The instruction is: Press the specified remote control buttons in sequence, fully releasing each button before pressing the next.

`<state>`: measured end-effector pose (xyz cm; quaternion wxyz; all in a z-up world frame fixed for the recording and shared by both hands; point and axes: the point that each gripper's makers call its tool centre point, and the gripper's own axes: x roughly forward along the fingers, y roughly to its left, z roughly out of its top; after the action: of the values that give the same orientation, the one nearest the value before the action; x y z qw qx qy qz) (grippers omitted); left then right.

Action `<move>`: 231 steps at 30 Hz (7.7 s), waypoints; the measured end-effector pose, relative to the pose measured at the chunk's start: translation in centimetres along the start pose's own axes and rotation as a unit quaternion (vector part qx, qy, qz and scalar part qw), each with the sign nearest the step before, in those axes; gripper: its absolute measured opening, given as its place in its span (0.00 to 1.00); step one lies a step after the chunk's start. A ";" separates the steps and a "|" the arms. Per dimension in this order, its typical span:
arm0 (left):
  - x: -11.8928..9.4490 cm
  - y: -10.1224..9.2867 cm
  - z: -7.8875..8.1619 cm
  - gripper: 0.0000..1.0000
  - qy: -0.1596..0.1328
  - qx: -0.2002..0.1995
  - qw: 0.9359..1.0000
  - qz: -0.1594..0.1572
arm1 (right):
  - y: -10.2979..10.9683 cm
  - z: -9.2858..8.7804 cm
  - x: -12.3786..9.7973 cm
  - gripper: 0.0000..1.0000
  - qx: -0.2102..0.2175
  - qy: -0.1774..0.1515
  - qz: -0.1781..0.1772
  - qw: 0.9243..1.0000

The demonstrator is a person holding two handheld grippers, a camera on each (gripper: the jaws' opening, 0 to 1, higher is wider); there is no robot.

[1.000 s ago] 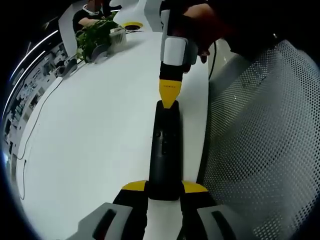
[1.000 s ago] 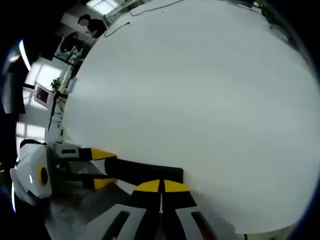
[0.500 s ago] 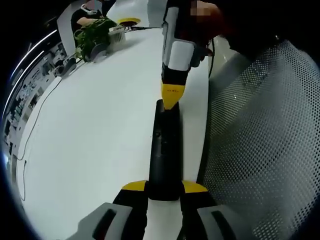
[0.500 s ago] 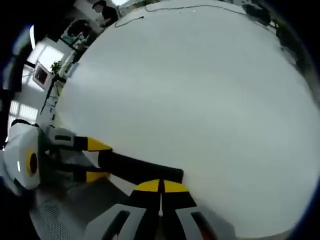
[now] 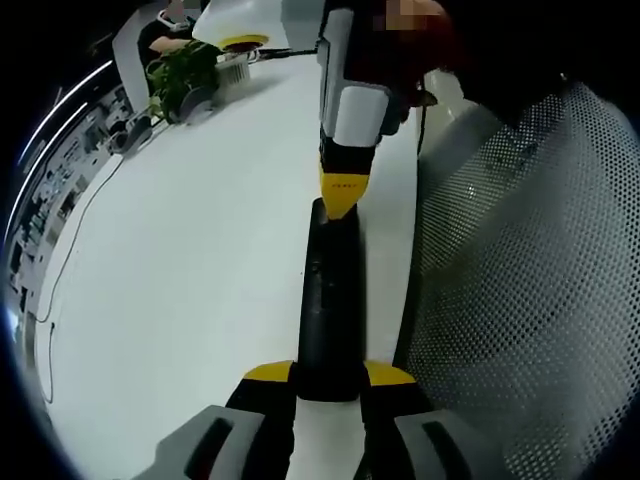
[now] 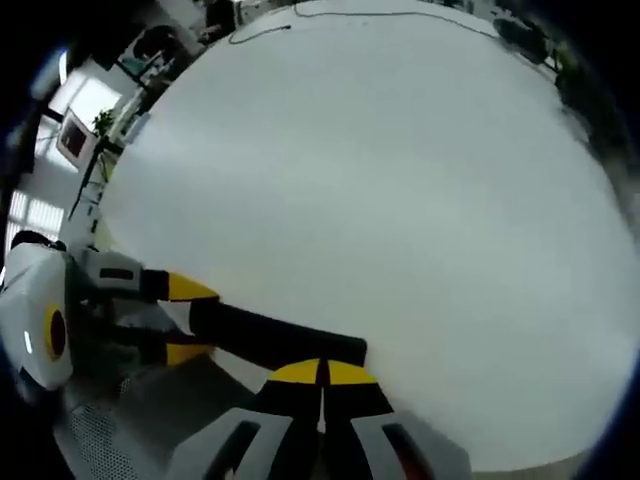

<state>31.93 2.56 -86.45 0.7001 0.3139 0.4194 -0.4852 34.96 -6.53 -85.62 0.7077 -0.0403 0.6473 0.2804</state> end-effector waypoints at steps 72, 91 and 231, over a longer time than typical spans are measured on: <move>0.0 0.1 0.0 0.24 -0.020 -0.004 1.000 0.000 | 1.2 0.1 0.4 0.00 -0.021 0.033 0.004 0.999; 0.0 0.1 -0.1 0.24 -0.018 -0.001 1.000 0.002 | 2.1 1.5 0.2 0.00 0.021 -0.009 0.053 0.998; 0.1 0.1 0.1 0.25 -0.028 -0.008 1.000 -0.010 | 2.0 -1.1 0.8 0.00 -0.019 0.064 0.025 0.997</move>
<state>32.05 2.42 -86.47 0.7094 0.2905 0.4068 -0.4969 33.05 -5.03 -85.95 0.6570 -0.0552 0.6864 0.3069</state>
